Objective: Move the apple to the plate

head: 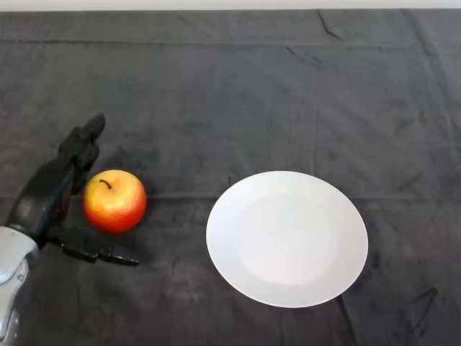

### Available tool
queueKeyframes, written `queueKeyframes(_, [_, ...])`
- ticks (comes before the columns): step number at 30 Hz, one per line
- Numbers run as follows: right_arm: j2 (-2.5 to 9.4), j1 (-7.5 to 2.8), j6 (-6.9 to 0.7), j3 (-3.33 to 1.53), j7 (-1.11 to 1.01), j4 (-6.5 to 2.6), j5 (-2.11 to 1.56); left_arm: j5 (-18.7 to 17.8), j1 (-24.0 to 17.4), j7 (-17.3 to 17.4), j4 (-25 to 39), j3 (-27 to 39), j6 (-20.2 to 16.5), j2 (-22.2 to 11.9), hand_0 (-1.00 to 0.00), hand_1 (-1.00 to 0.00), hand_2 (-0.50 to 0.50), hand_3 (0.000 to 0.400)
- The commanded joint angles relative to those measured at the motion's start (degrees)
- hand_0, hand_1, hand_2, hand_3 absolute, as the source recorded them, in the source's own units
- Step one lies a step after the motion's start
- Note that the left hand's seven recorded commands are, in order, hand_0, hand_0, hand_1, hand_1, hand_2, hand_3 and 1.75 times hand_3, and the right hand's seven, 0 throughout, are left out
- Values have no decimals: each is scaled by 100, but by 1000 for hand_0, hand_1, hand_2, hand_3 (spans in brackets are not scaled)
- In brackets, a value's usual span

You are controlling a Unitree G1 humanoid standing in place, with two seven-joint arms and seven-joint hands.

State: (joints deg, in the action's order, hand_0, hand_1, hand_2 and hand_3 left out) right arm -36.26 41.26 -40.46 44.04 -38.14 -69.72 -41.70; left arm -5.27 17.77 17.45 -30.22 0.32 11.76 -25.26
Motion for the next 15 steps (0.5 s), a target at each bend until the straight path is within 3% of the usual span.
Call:
queueKeyframes(1, [-98, 15, -1, 51, 34, 141, -94, -42, 41, 46, 48, -128, -182, -33, 0, 0, 0, 0])
queueKeyframes(3, [-97, 14, -2, 51, 36, 143, -95, -37, 54, 41, 81, -157, -309, -16, 0, 0, 0, 0])
queueKeyframes(6, [-96, 13, -2, 51, 38, 146, -96, -22, 57, 27, 116, -205, -445, 17, -169, 0, -84, 67])
queueKeyframes(7, [-96, 13, -2, 51, 38, 147, -96, -15, 58, 23, 126, -223, -483, 29, -184, 0, -92, 74])
queueKeyframes(10, [-94, 12, -3, 51, 40, 150, -98, -4, 64, 28, 170, -268, -602, 46, -486, 0, -243, 195])
queueKeyframes(12, [-94, 11, -3, 51, 41, 152, -99, -5, 72, 48, 205, -289, -677, 40, -769, 0, -384, 307])
queueKeyframes(13, [-93, 11, -3, 51, 42, 153, -99, -7, 78, 62, 221, -296, -711, 33, -855, 0, -427, 342])
queueKeyframes(14, [-93, 10, -3, 51, 43, 154, -100, -8, 82, 74, 232, -301, -734, 26, -1000, -86, -457, 400])
queueKeyframes(15, [-93, 10, -4, 51, 43, 154, -100, -8, 83, 88, 245, -307, -754, 17, -1000, -180, -410, 400])
